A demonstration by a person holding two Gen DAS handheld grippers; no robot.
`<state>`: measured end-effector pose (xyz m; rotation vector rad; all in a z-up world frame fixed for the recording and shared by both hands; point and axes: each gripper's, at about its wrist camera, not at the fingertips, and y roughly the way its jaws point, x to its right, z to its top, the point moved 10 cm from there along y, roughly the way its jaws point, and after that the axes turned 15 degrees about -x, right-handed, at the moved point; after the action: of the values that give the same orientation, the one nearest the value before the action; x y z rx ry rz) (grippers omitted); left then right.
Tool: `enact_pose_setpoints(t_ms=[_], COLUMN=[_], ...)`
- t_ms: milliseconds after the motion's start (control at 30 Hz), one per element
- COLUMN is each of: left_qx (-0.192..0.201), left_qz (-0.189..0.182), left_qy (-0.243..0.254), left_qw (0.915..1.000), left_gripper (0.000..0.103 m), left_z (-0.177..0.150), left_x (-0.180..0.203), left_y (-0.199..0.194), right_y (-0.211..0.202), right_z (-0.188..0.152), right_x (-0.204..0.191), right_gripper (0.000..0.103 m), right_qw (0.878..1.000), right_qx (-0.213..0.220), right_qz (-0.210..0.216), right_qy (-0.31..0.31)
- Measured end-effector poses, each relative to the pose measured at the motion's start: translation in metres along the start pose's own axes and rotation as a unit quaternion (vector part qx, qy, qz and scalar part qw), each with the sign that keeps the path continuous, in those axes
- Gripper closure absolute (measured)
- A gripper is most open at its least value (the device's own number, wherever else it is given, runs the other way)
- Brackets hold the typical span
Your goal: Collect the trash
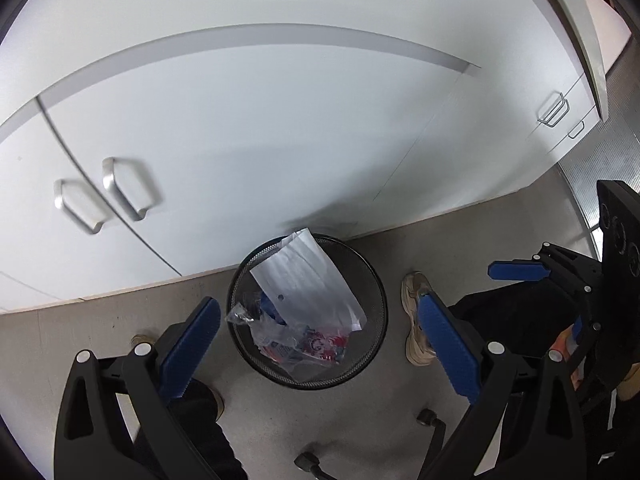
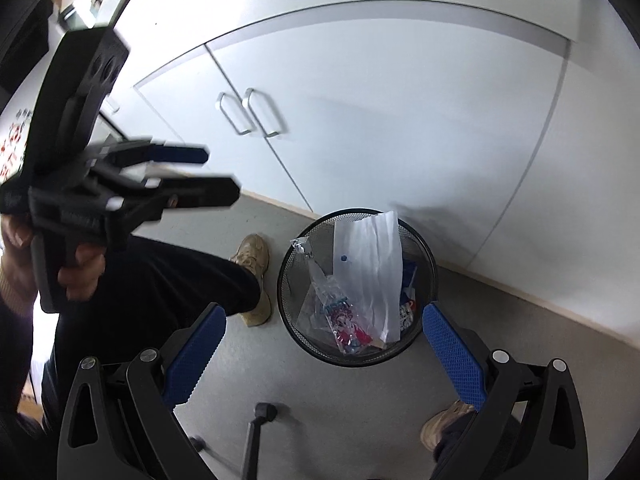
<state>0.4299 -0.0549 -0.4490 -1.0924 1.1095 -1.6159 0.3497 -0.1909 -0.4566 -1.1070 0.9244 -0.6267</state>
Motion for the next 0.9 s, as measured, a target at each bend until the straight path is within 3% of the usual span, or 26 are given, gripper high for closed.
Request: enact_pose_setpoints(t_ms=[100, 333, 533, 767, 900], left_qx=[0.001, 0.013, 0.001, -0.005, -0.004], left_qz=[0.025, -0.021, -0.010, 0.029, 0.029], left_qy=[-0.005, -0.035, -0.044, -0.028, -0.033], left_qw=[0.9997, 0.9991, 0.9990, 0.9992, 0.9990], left_gripper=[0.004, 0.004, 0.004, 0.004, 0.004], left_z=[-0.018, -0.053, -0.079, -0.092, -0.095], left_x=[0.005, 0.019, 0.018, 0.015, 0.011], left_y=[0.000, -0.001, 0.013, 0.019, 0.023], right_y=[0.006, 0.006, 0.007, 0.002, 0.004], right_z=[-0.007, -0.019, -0.030, -0.026, -0.026], right_x=[0.003, 0.008, 0.023, 0.021, 0.014], right_gripper=[0.003, 0.003, 0.003, 0.003, 0.003], right_qw=[1.000, 0.999, 0.998, 0.997, 0.998], right_qx=[-0.006, -0.004, -0.001, 0.010, 0.008], right_qz=[-0.011, -0.029, -0.007, -0.005, -0.007], right_qy=[0.014, 0.024, 0.069, 0.076, 0.065])
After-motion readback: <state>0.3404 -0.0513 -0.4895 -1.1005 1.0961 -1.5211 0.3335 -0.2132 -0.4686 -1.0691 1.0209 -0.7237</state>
